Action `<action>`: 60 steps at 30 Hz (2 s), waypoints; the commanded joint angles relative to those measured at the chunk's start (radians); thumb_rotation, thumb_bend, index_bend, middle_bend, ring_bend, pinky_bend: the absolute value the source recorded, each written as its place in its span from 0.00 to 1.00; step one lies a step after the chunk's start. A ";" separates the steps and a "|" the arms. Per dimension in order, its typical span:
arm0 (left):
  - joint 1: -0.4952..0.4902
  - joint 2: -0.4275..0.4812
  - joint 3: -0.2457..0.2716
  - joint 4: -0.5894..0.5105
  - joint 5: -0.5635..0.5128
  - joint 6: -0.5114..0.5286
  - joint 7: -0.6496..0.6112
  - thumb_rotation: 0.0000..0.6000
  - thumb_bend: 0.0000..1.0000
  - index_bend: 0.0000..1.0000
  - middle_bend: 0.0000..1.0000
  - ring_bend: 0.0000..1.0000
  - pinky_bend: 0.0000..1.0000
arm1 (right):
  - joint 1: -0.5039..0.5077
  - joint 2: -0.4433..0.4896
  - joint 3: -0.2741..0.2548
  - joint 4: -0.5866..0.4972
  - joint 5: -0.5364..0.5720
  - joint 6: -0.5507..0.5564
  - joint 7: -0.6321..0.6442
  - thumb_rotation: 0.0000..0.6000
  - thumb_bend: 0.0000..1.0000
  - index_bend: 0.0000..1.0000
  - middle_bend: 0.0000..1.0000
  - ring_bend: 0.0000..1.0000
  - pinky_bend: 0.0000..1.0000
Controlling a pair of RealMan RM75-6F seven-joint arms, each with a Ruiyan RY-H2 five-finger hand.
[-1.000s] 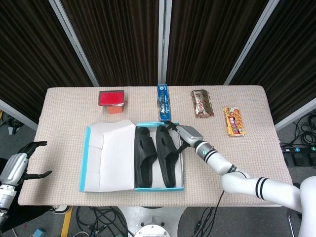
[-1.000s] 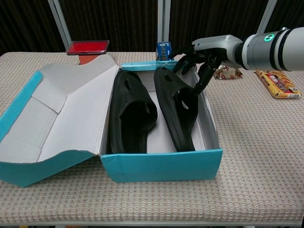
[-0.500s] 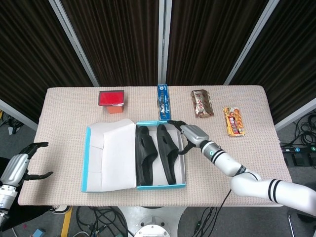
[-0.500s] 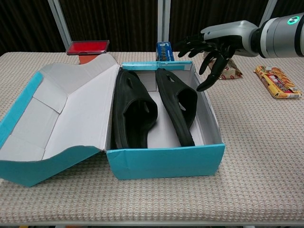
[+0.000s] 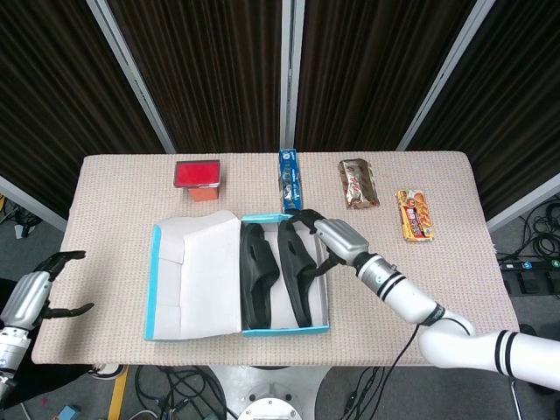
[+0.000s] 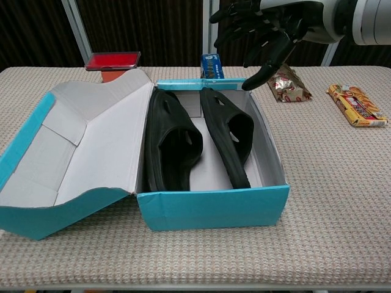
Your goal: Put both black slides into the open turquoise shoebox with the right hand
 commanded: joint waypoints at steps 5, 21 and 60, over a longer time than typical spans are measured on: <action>0.001 0.005 -0.001 -0.007 -0.005 0.001 0.007 1.00 0.04 0.18 0.22 0.12 0.19 | -0.010 -0.074 -0.017 0.051 -0.093 -0.077 0.124 1.00 0.00 0.00 0.17 0.05 0.28; 0.005 0.008 0.003 0.003 -0.001 0.001 -0.004 1.00 0.04 0.18 0.22 0.12 0.19 | -0.014 -0.200 -0.072 0.198 -0.183 -0.121 0.235 1.00 0.00 0.00 0.17 0.06 0.28; -0.004 -0.025 -0.036 -0.005 -0.030 0.034 0.238 1.00 0.04 0.19 0.22 0.12 0.19 | -0.695 -0.160 -0.266 0.249 -0.321 0.889 -0.594 1.00 0.00 0.00 0.02 0.00 0.00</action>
